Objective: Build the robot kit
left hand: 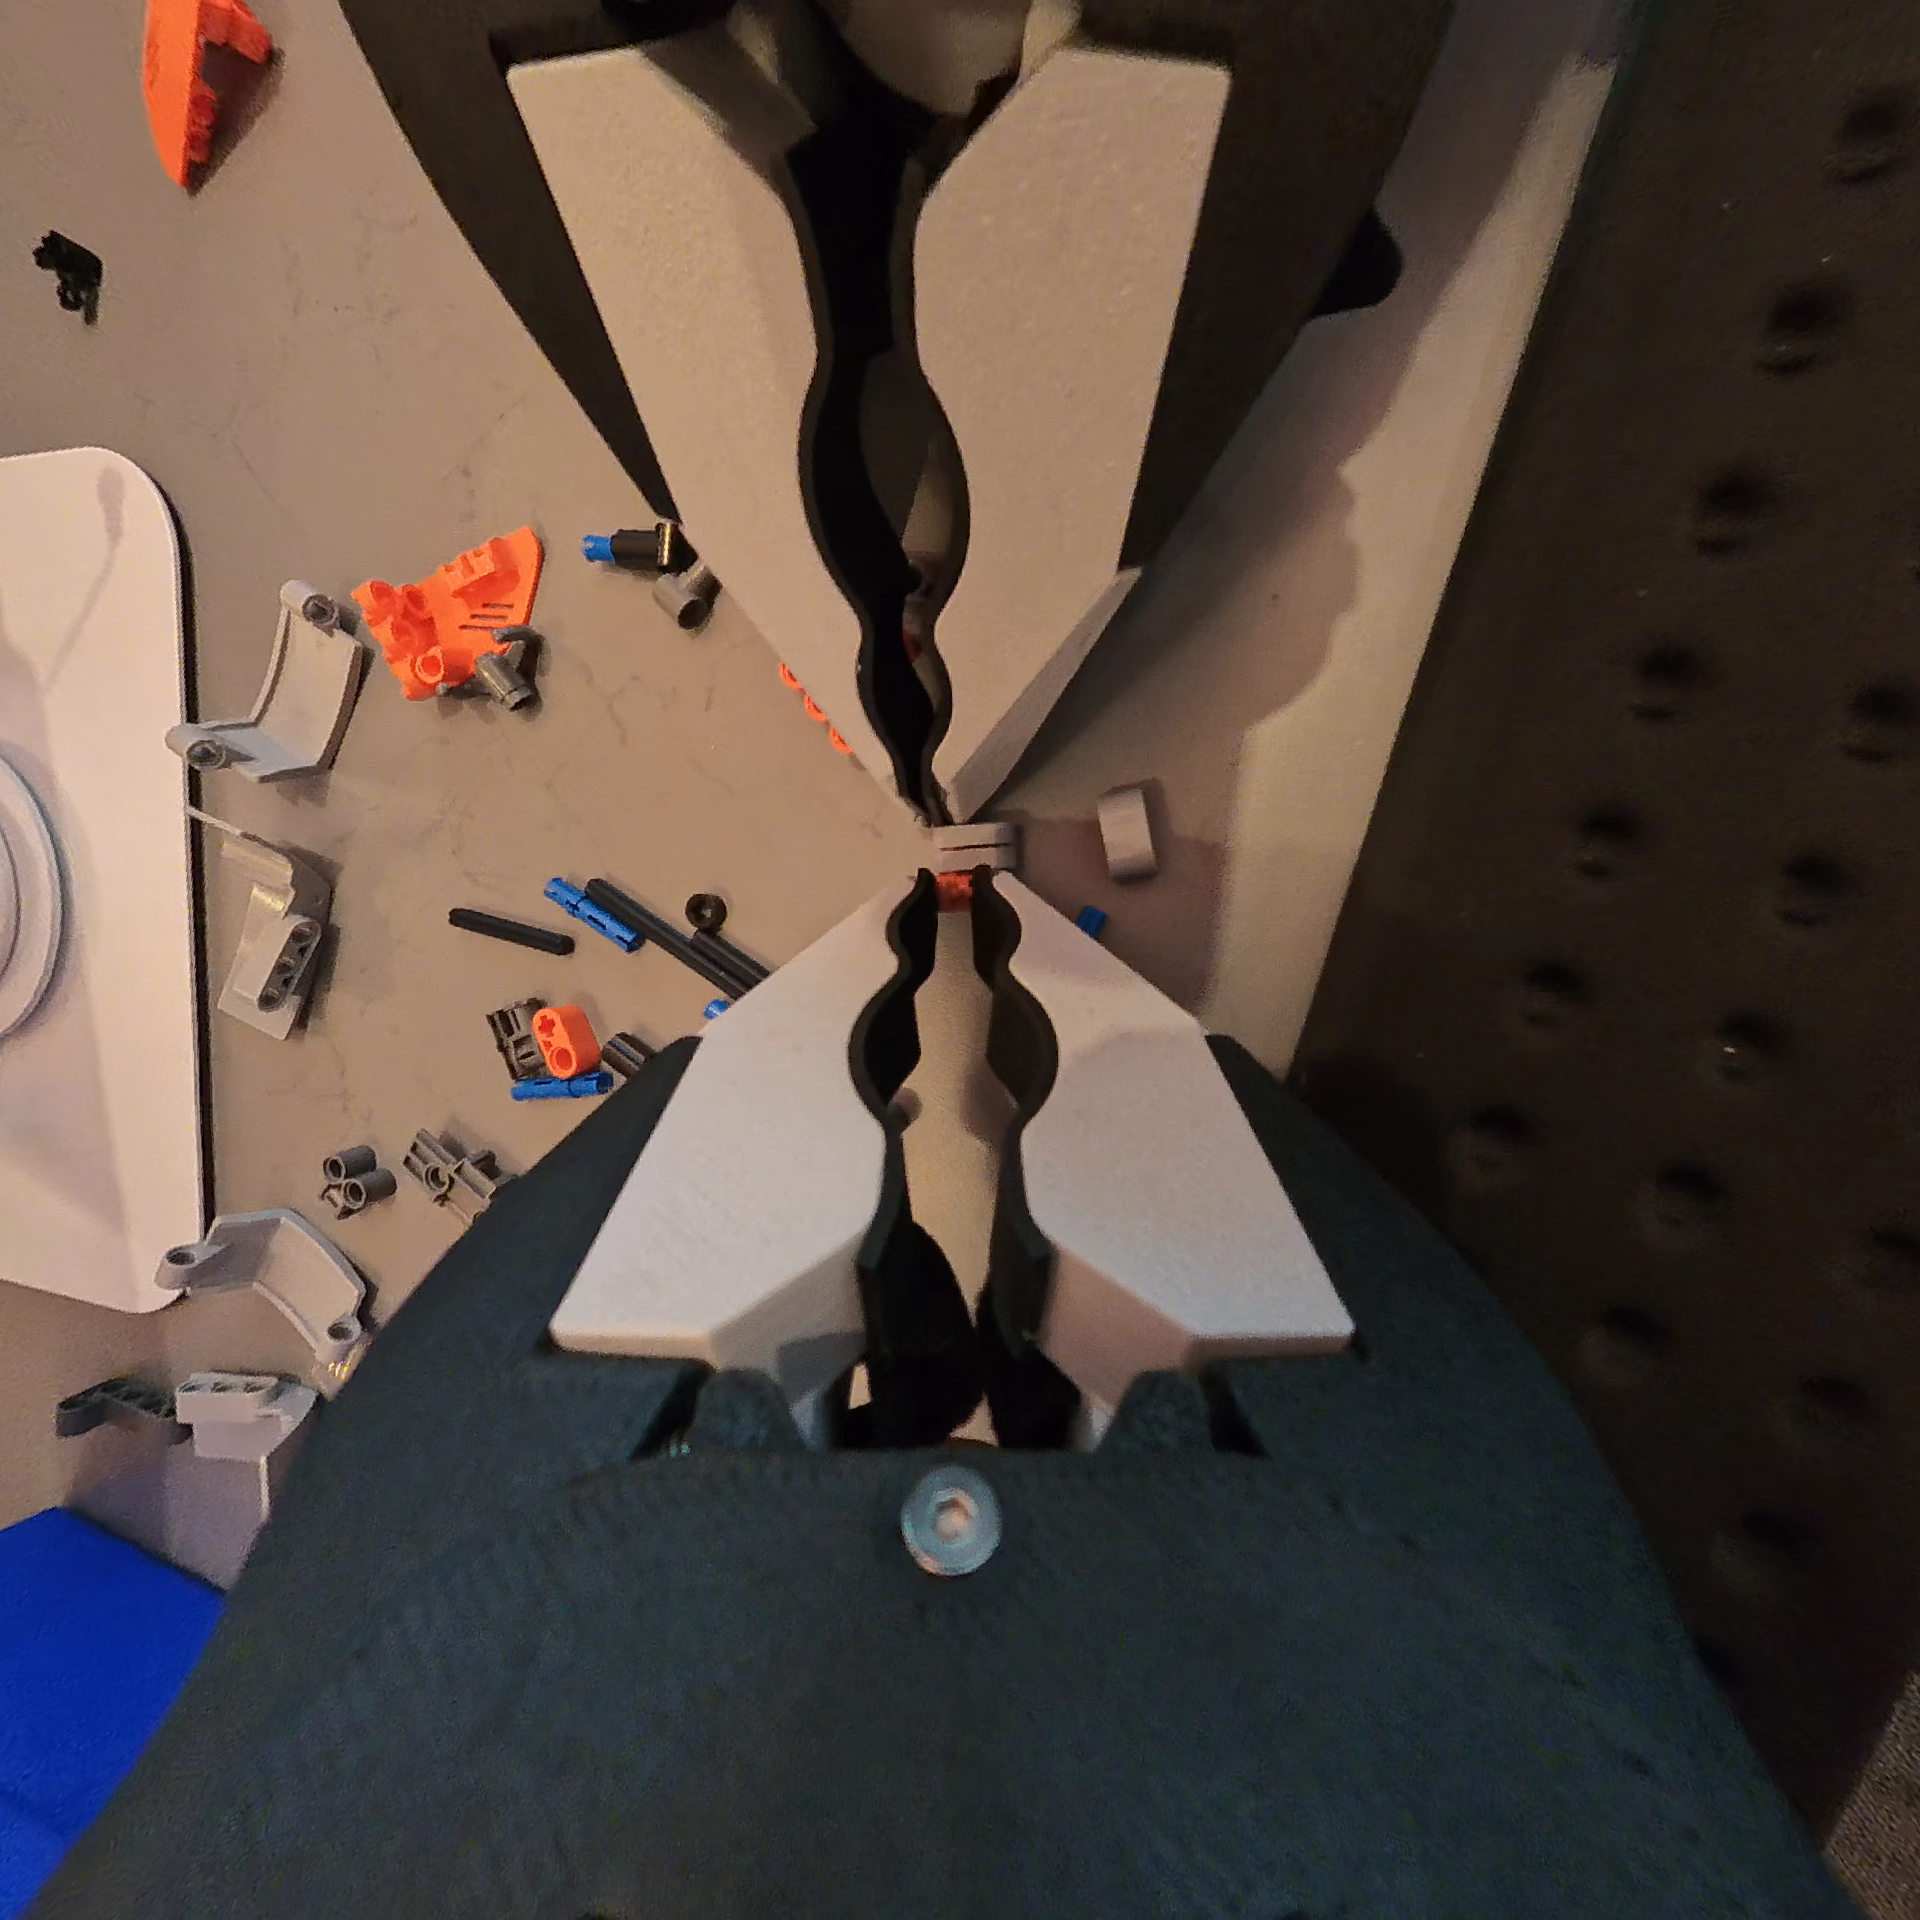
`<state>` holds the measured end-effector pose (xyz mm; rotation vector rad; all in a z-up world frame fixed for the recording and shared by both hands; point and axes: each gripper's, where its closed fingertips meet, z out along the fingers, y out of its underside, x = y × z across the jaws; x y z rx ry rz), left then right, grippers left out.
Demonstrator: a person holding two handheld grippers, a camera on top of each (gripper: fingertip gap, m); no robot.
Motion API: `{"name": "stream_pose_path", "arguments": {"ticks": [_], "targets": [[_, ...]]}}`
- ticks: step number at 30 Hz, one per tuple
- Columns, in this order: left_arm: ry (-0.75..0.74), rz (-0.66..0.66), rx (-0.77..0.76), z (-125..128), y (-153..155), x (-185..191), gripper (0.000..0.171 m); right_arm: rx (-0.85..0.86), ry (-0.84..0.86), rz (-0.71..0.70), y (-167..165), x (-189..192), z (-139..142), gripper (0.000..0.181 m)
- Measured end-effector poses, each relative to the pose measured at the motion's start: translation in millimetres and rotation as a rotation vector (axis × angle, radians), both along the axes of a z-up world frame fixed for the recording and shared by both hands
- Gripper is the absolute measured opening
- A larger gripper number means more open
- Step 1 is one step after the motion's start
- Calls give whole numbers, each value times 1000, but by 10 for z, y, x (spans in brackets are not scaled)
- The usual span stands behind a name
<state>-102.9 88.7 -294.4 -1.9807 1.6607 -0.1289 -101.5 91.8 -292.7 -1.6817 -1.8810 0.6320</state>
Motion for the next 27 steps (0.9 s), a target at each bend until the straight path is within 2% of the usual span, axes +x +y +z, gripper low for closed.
{"name": "stream_pose_path", "arguments": {"ticks": [13,16,18,23,27], "targets": [[-17,24,35,2,-6,-6,4,50,0,0,3,-5,7,0],[-73,46,79,28,15,17,5,28,25,-8,31,44,59,0],[-92,17,175,100,20,52,5,2,63,-23,63,85,129,3],[-86,-6,561,488,211,49,5,-118,183,-52,54,82,328,21],[-51,-35,751,674,258,80,5,-146,317,-76,97,48,589,18]]}}
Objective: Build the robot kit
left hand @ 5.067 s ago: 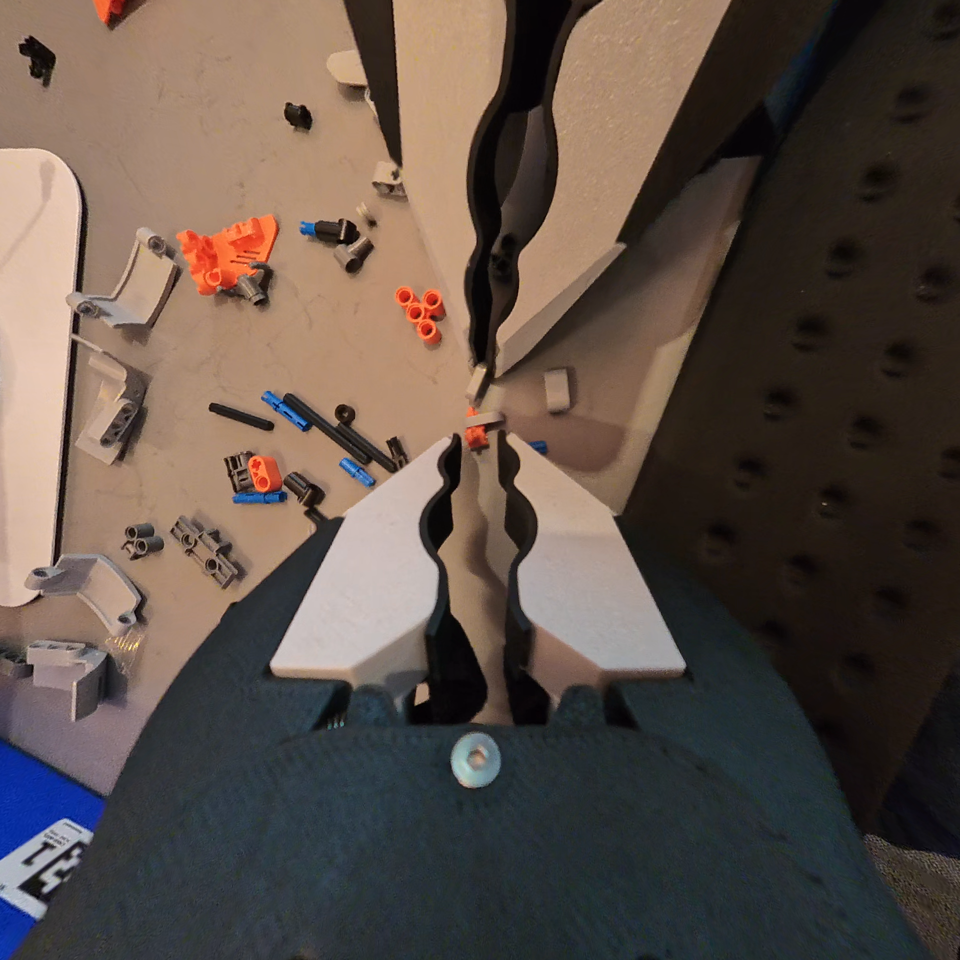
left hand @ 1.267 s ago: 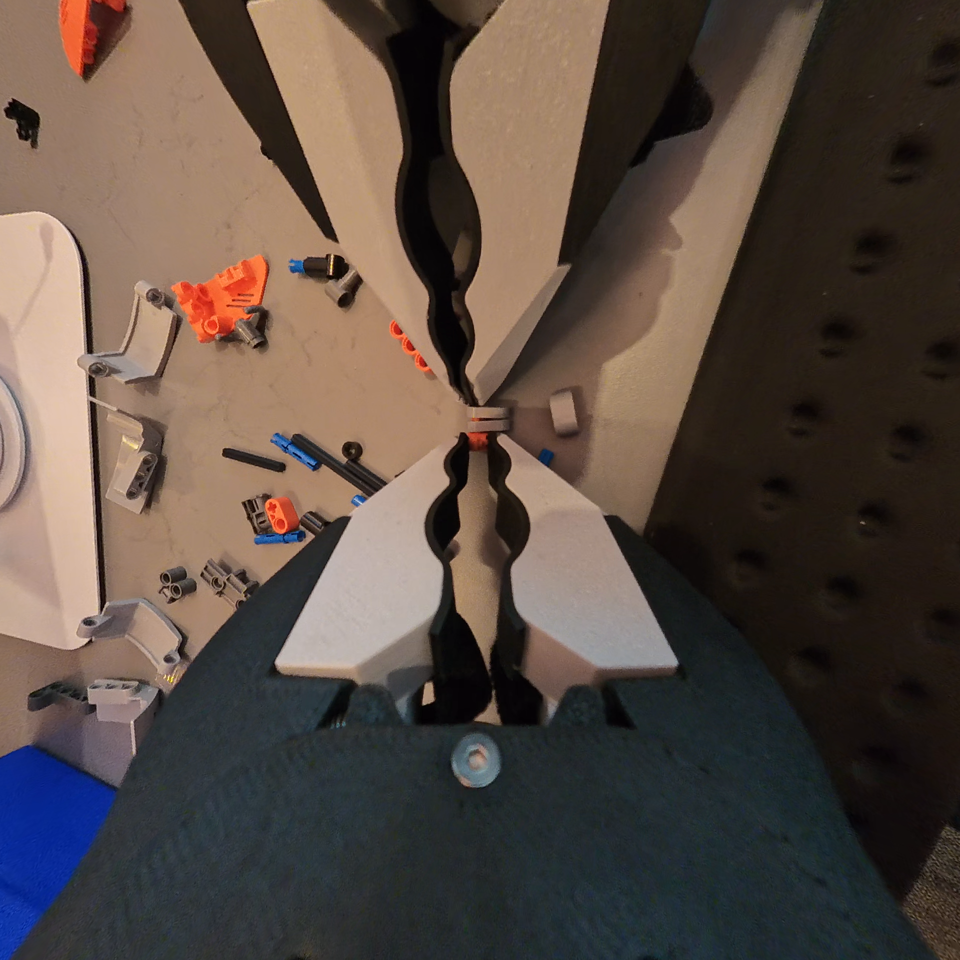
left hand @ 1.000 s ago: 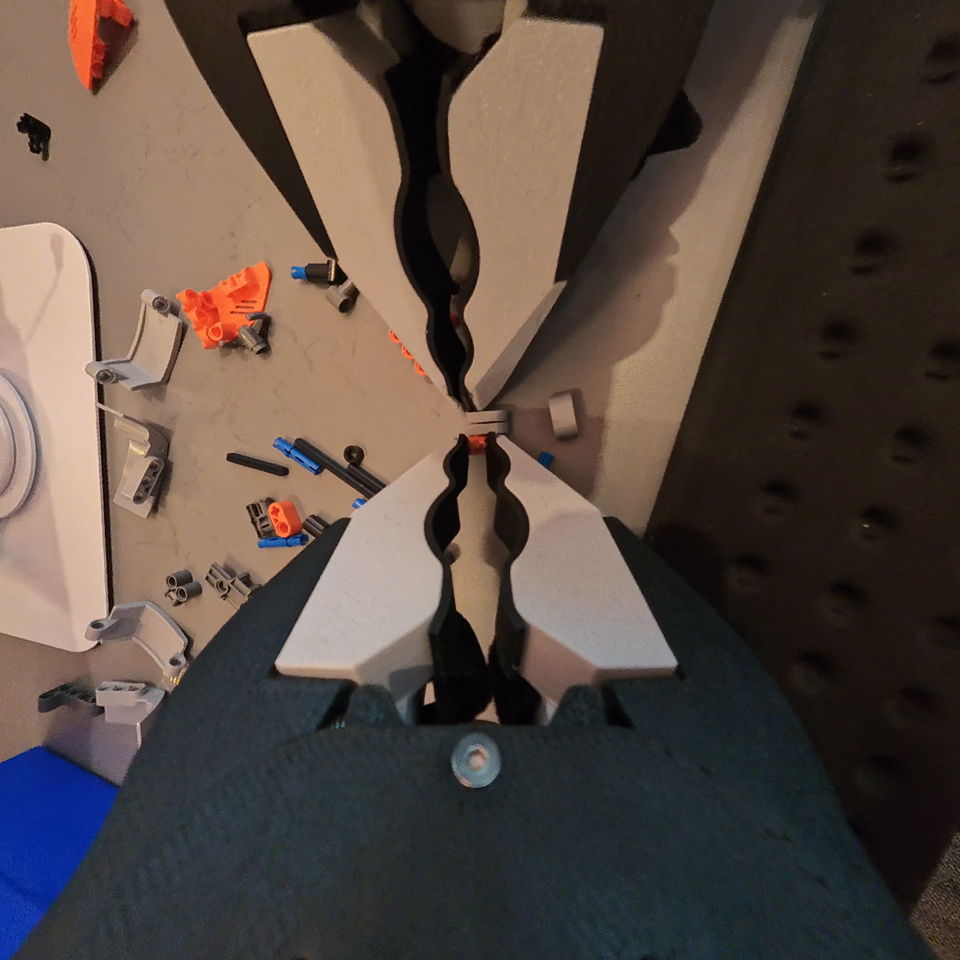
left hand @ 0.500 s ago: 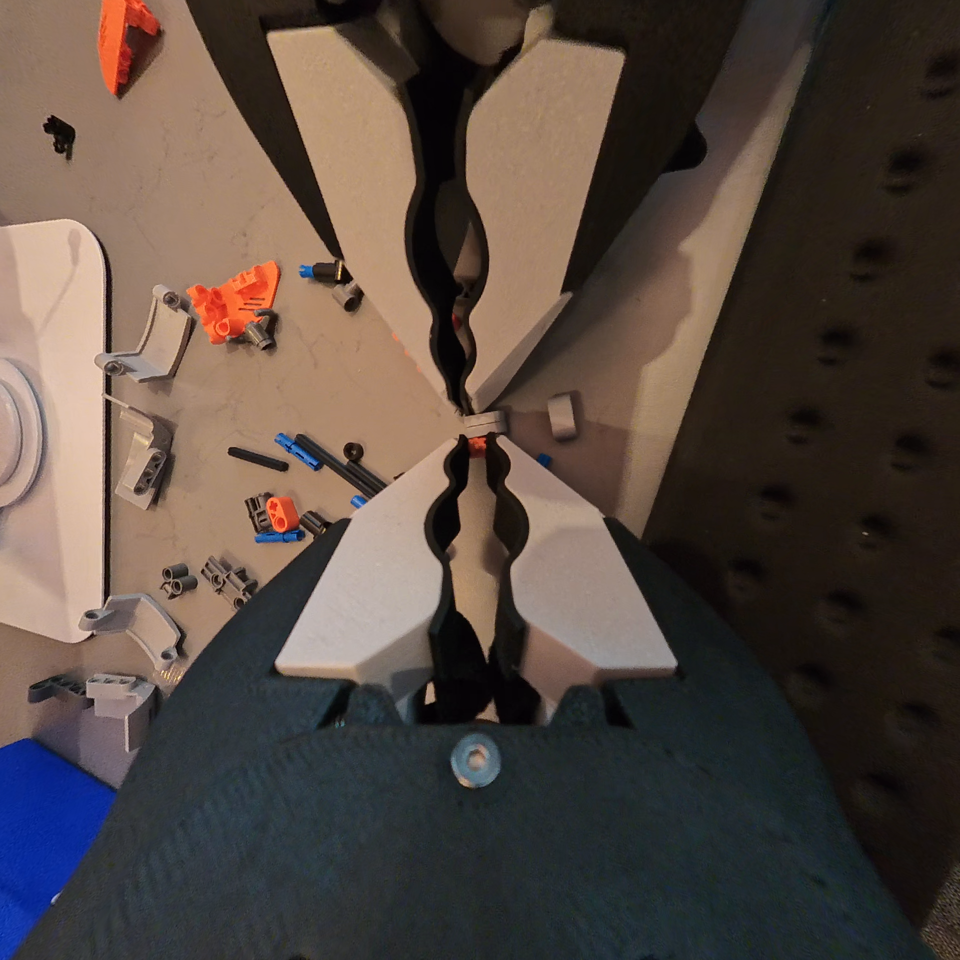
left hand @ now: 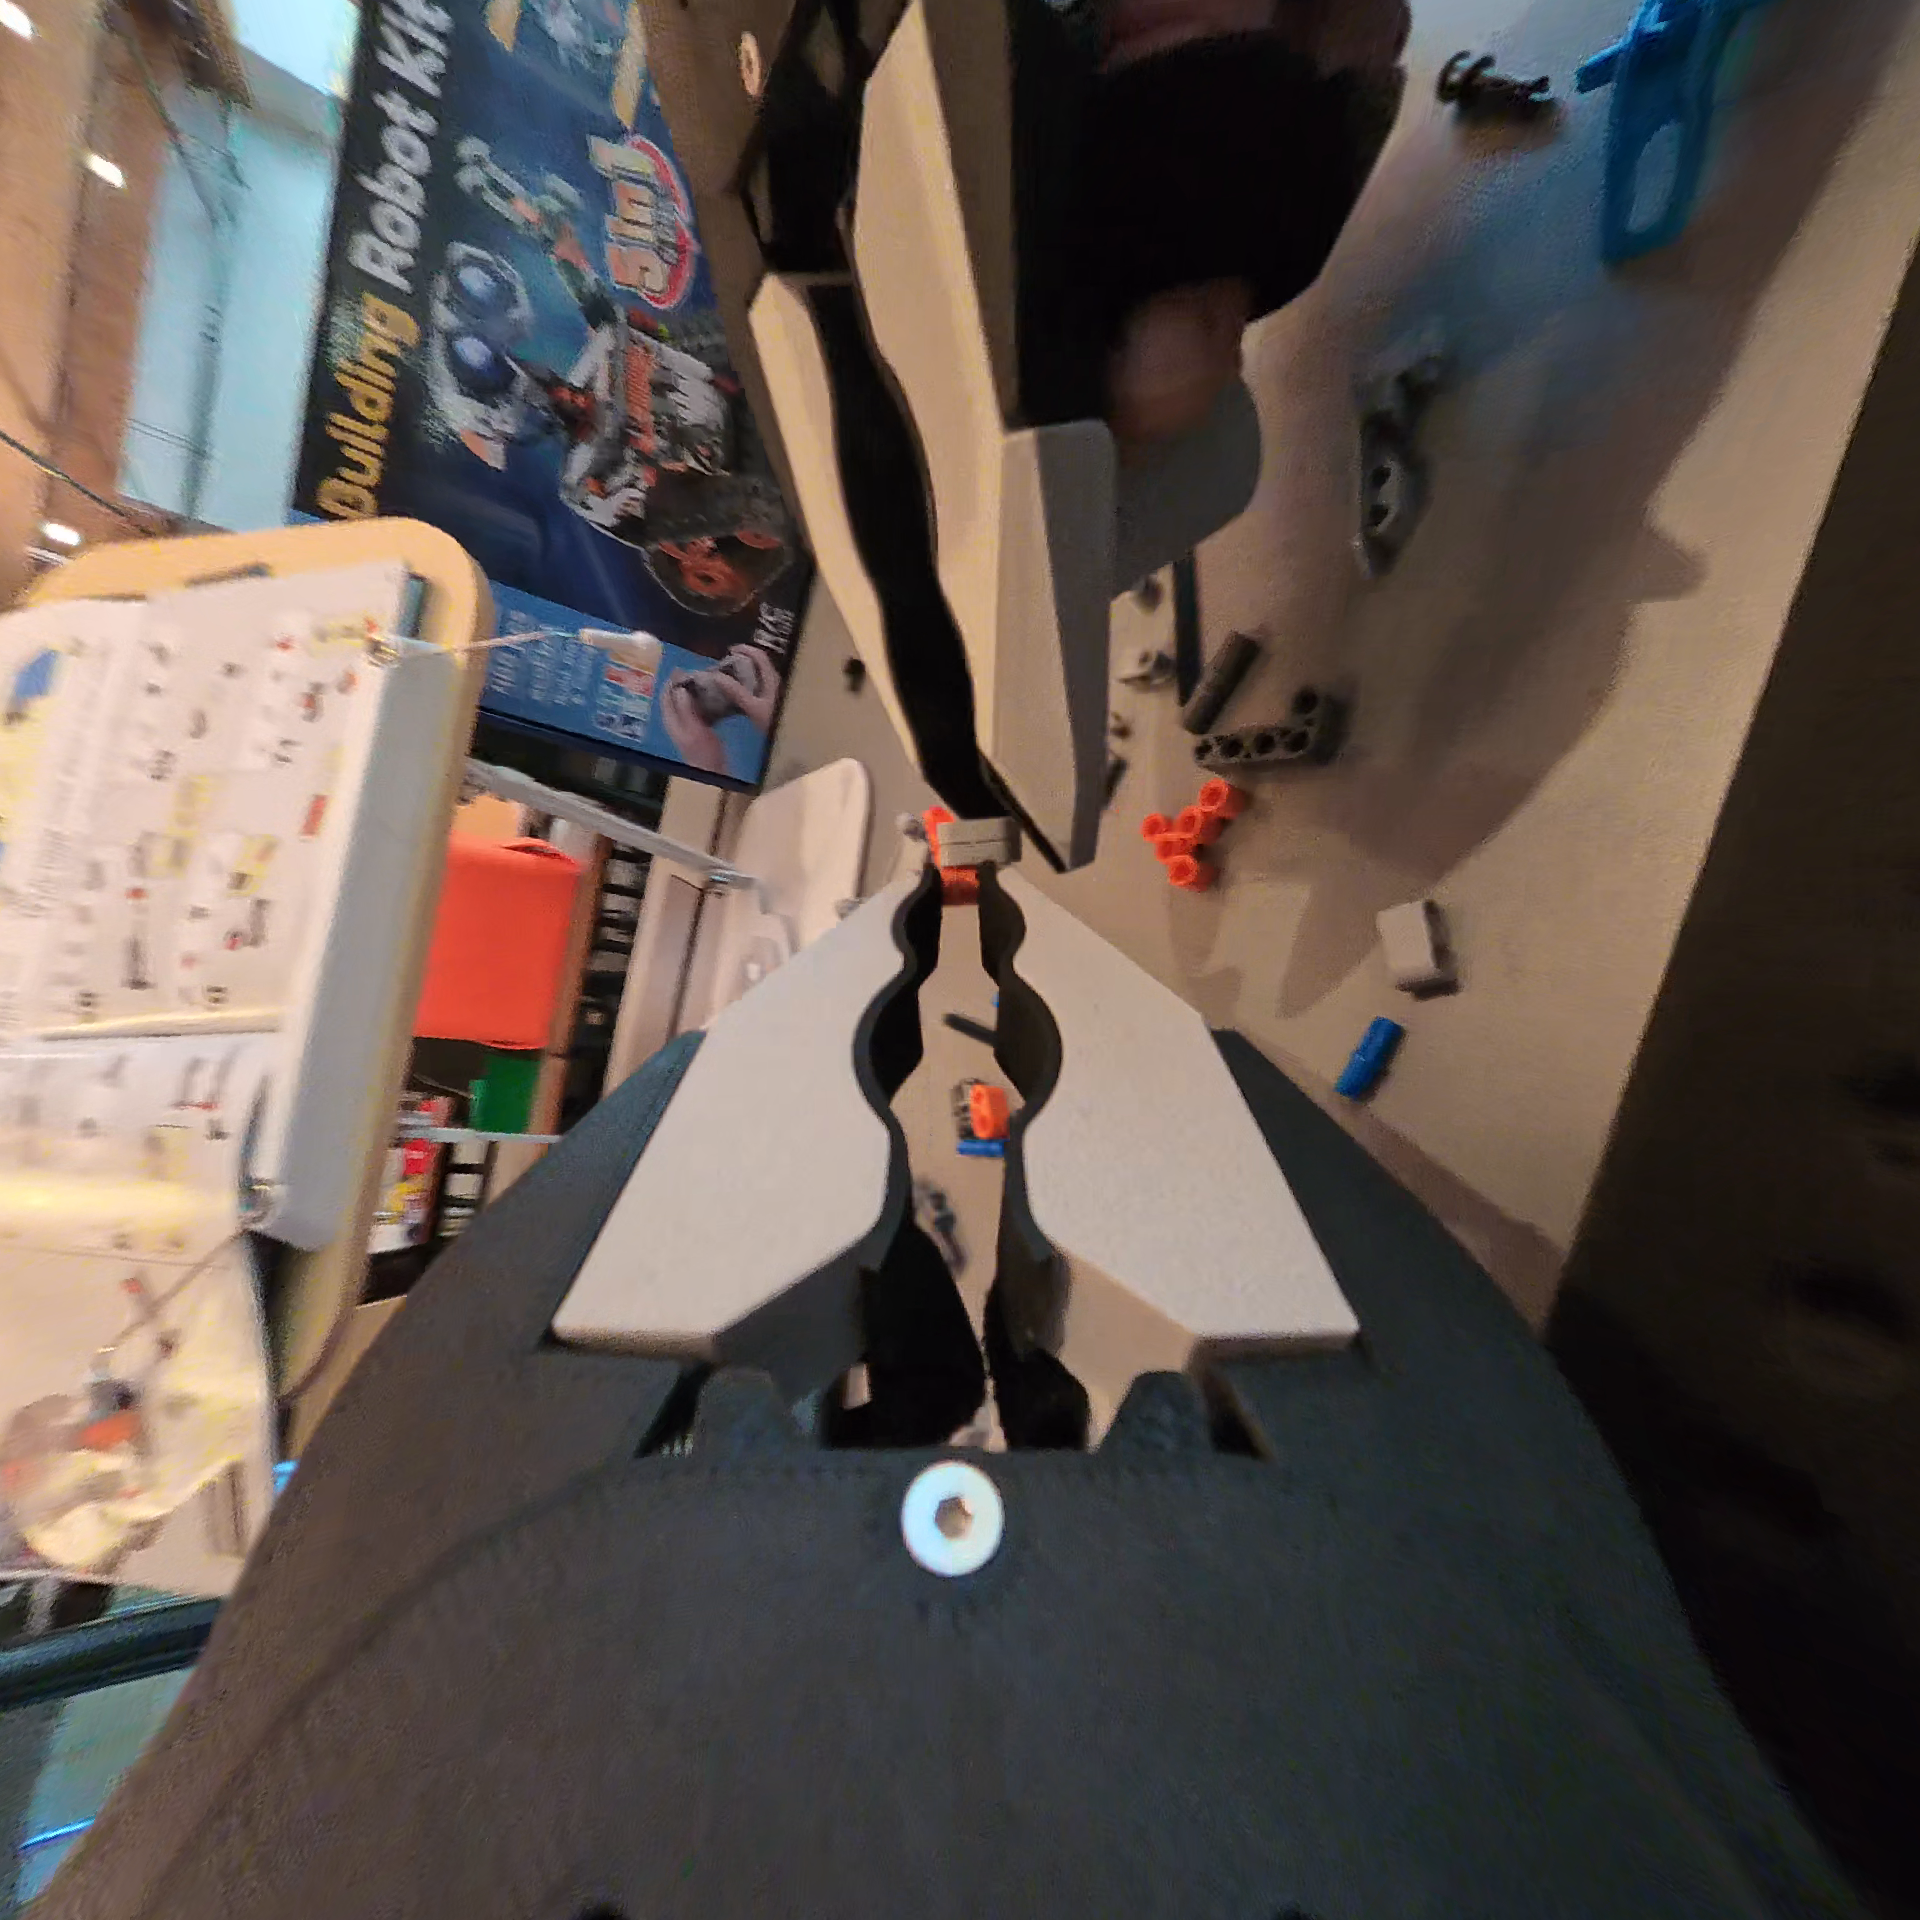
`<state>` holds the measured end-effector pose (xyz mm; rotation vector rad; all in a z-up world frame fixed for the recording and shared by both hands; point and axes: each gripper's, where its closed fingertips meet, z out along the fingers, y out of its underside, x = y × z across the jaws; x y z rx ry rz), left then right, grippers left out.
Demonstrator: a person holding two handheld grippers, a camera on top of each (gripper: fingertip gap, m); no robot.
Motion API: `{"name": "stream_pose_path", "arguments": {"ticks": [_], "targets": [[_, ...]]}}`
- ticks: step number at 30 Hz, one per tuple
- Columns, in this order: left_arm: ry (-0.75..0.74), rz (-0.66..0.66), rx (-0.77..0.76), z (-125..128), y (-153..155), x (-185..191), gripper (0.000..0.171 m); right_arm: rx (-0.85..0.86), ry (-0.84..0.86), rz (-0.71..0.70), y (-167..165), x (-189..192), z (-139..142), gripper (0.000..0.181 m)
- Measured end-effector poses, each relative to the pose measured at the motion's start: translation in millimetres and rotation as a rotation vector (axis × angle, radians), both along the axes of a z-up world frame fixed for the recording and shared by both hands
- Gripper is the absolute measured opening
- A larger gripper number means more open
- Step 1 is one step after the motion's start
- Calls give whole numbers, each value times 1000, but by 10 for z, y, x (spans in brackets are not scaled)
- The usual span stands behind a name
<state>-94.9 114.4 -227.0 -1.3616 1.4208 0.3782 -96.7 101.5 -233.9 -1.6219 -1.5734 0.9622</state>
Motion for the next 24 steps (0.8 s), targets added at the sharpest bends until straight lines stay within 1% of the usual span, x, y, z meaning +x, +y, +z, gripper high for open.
{"name": "stream_pose_path", "arguments": {"ticks": [3,5,7,12,16,19,24], "targets": [[-2,-19,69,101,-3,24,5,27,48,-26,46,3,93,8],[-14,-28,111,169,-1,24,5,17,83,-27,44,3,154,7],[-27,-32,117,202,-5,29,5,33,100,-27,43,7,192,6],[-113,-33,143,350,-17,44,7,153,141,-46,70,21,339,4],[-242,-53,62,434,-41,57,12,232,163,-60,94,37,429,5],[-350,-73,-23,493,-61,57,17,331,170,-85,144,71,513,4],[-513,-119,-156,575,-104,96,19,443,178,-97,172,100,591,5]]}}
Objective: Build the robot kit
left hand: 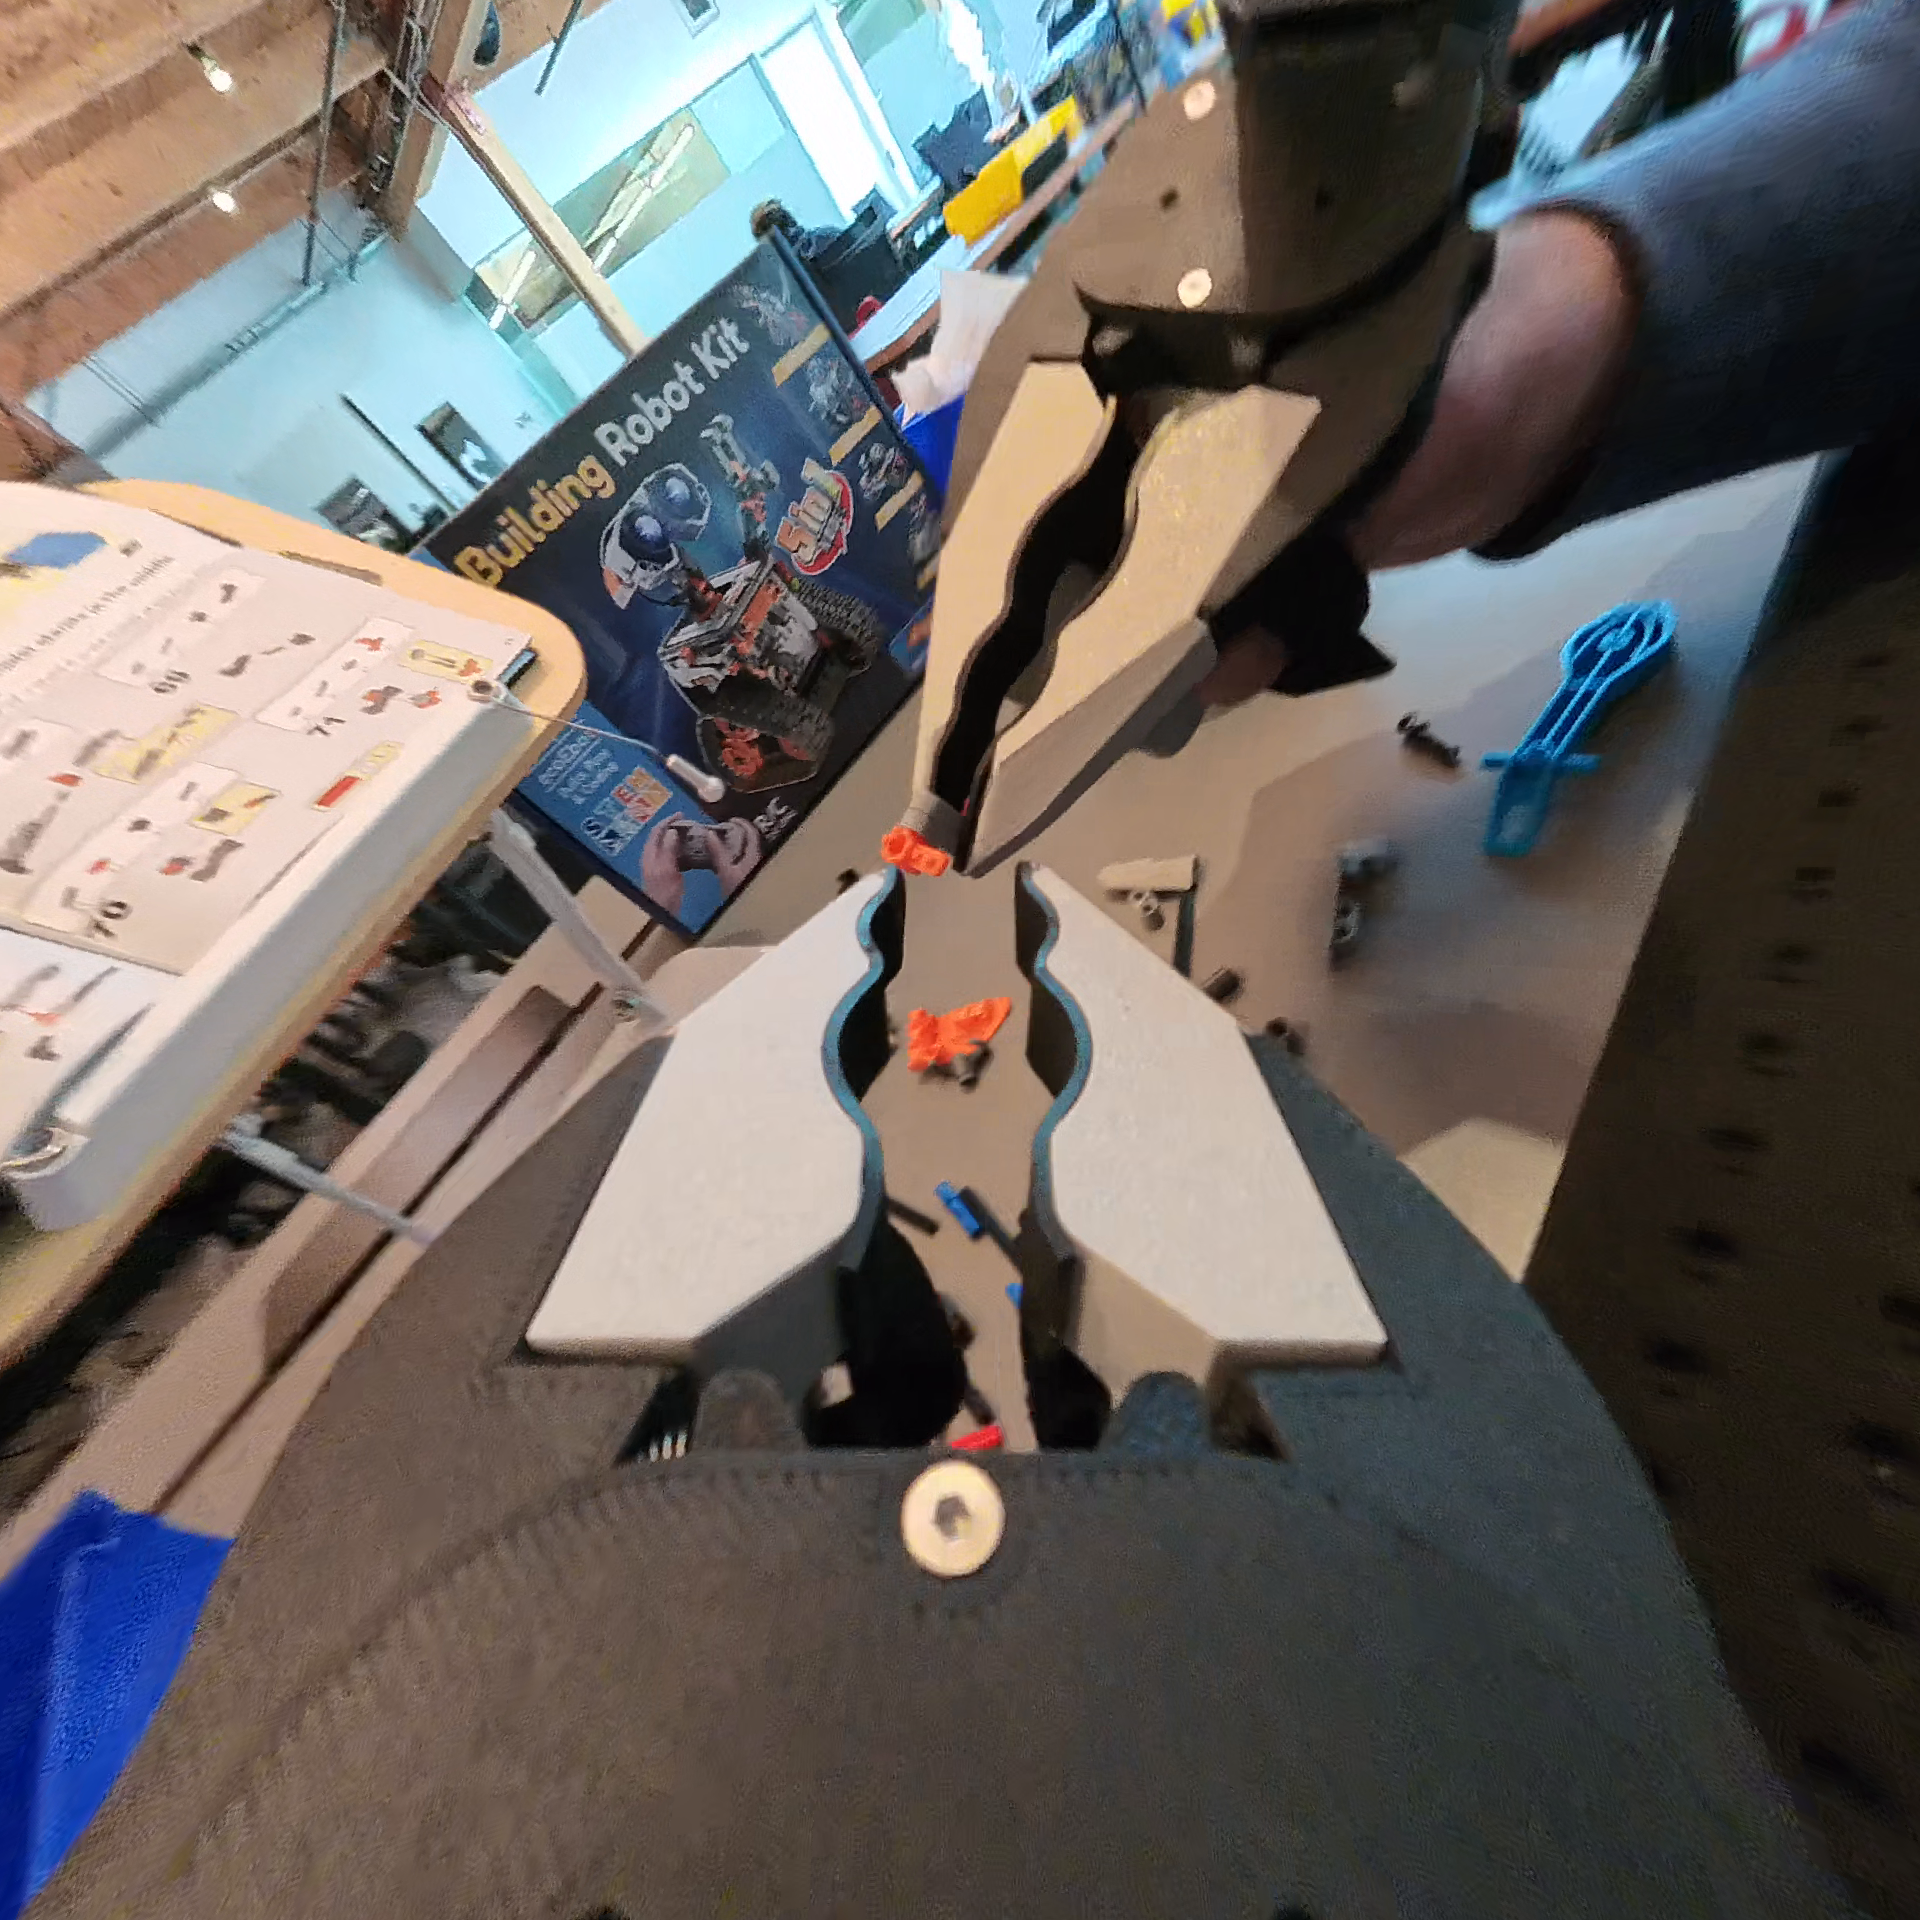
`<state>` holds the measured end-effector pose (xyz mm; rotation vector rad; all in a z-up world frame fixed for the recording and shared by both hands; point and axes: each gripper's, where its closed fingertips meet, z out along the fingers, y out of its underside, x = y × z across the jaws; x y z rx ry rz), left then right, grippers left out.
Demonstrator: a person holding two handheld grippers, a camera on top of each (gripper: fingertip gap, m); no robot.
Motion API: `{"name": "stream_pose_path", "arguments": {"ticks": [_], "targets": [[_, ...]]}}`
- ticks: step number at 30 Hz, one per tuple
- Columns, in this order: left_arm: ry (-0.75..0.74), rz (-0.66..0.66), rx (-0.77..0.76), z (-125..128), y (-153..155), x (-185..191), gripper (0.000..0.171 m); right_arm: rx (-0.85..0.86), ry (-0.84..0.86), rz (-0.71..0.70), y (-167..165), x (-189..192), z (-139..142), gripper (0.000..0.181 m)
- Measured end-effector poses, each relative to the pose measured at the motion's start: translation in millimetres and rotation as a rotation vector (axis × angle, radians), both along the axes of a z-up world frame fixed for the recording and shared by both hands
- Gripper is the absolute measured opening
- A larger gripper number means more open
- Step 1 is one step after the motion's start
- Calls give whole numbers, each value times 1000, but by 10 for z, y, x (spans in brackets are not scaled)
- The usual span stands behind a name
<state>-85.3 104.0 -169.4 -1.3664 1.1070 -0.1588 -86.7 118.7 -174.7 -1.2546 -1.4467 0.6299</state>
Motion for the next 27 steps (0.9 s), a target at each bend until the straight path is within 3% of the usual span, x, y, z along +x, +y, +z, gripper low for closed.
{"name": "stream_pose_path", "arguments": {"ticks": [4,6,13,21,27], "targets": [[-124,-41,-82,118,-11,3,19,78,17,-6,4,8,65,5],[-158,-42,-90,162,0,-17,19,39,36,5,-15,6,88,5],[-122,15,4,239,54,-54,21,-206,167,47,-31,6,207,5],[-149,27,33,348,105,-74,22,-258,209,74,-48,24,276,5],[-51,41,132,383,125,-25,22,-383,251,100,-34,40,290,5]]}}
